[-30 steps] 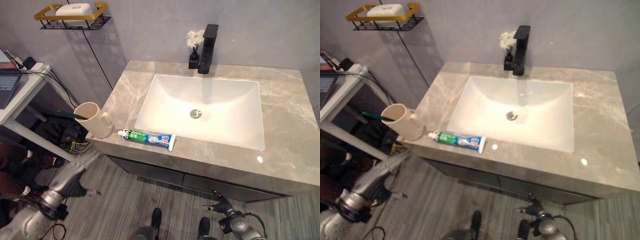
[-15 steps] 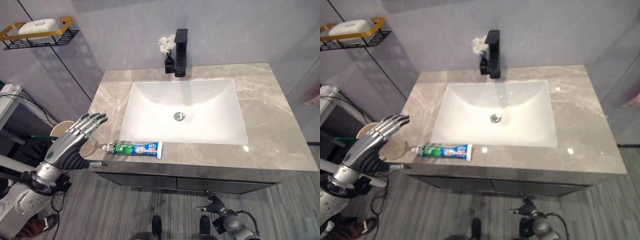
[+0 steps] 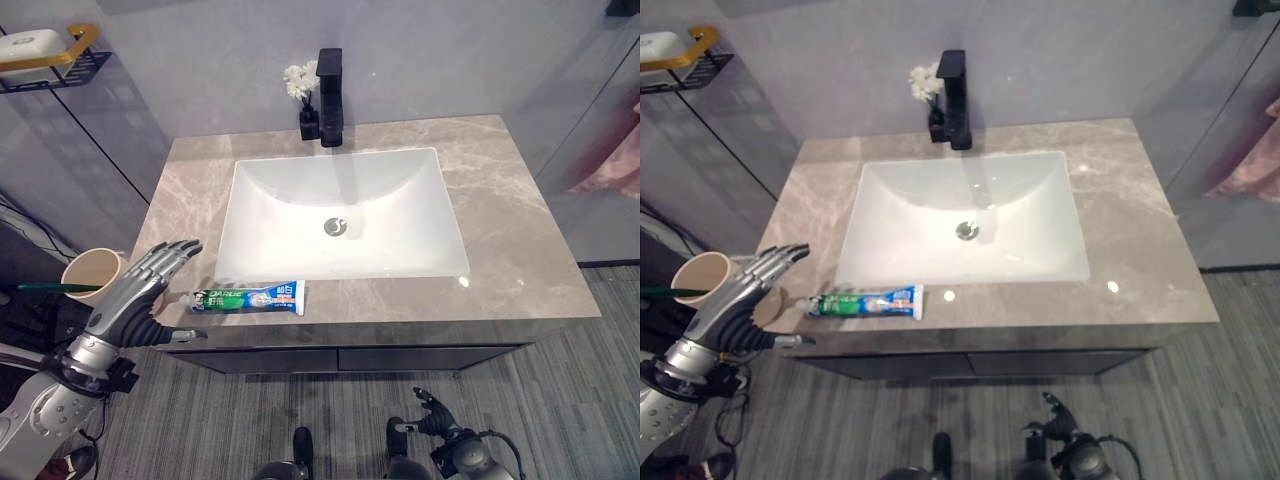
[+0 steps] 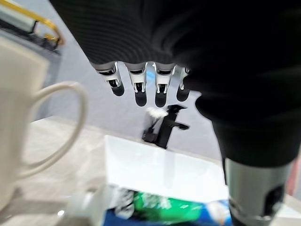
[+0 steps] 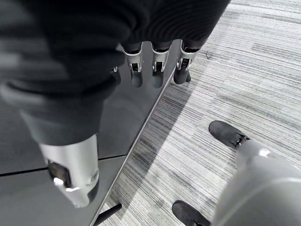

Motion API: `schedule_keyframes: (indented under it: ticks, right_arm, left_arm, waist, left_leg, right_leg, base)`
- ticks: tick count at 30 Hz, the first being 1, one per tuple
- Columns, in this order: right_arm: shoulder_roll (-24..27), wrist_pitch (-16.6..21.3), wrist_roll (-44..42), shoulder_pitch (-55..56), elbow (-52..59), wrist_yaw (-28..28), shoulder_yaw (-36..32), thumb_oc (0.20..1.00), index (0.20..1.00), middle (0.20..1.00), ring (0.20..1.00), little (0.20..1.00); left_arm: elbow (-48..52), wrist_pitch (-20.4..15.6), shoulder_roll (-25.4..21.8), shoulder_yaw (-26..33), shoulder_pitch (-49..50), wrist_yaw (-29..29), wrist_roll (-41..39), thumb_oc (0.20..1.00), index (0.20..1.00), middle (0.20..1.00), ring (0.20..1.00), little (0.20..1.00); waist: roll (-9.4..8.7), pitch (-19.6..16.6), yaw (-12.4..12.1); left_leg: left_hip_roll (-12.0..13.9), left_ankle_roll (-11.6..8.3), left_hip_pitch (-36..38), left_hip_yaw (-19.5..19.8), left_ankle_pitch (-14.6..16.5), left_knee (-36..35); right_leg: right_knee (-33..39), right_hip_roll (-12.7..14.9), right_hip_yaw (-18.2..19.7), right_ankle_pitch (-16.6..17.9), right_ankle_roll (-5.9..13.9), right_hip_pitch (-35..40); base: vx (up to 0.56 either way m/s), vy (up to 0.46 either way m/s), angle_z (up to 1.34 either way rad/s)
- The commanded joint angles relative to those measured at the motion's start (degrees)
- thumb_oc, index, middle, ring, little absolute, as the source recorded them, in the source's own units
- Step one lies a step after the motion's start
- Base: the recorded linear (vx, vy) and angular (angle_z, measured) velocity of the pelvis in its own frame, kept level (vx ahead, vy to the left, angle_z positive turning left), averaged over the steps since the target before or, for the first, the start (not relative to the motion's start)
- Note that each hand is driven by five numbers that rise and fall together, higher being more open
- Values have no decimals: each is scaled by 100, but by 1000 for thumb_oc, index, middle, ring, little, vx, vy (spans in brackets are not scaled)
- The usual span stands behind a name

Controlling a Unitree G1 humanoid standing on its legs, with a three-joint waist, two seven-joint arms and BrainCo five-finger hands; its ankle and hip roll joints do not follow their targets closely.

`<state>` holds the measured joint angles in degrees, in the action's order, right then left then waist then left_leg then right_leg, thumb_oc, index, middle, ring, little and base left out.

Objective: Put brush and paste in cup on sink, flatten towel.

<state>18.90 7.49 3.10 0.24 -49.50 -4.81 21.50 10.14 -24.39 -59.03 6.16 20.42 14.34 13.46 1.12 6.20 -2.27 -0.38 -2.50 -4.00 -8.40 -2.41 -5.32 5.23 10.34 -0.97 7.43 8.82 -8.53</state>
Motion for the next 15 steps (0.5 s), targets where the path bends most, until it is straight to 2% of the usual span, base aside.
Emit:
schedule_keyframes:
  ticks: [1, 15]
  right_arm:
    - [29, 137, 98, -300, 303, -42, 85, 1000, 1000, 1000, 1000, 1000]
    - [111, 121, 151, -188, 392, -147, -68, 1000, 1000, 1000, 1000, 1000]
  left_arm:
    - [-29, -50, -43, 97, -176, 0, -24, 1000, 1000, 1000, 1000, 1000]
    - [-317, 33, 45, -285, -427, -93, 56, 1000, 1000, 1000, 1000, 1000]
  waist:
    - [-236, 74, 21]
    - [-282, 93, 147]
  left_leg:
    - [-178, 45, -8, 322, 549, 451]
    - [-103, 47, 41, 166, 602, 448]
  right_leg:
    - [-23, 415, 174, 641, 576, -243]
    - [-23, 314, 307, 682, 593, -339]
  base:
    - [13, -2, -12]
    - [13, 1, -6]
